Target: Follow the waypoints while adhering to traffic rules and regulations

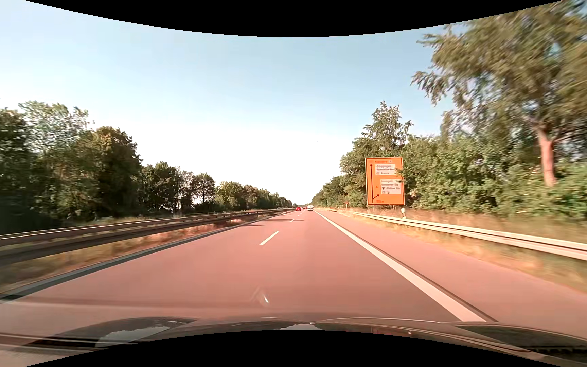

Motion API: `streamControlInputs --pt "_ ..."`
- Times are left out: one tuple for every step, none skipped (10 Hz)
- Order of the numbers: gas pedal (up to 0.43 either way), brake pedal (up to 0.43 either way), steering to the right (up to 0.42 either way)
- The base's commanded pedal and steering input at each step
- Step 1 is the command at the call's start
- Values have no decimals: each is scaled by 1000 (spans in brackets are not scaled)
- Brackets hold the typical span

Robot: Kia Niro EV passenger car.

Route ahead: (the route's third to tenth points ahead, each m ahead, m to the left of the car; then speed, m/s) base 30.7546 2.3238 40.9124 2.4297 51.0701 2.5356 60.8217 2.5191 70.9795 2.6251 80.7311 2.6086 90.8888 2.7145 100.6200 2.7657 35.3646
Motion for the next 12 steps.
streamControlInputs --pt "331 6 -2" --pt "331 6 -3" --pt "331 6 -3" --pt "331 6 -3" --pt "331 6 -3" --pt "331 6 -3" --pt "319 6 -3" --pt "311 6 -3" --pt "280 6 -3" --pt "260 6 -3" --pt "248 6 -3" --pt "220 6 -3"
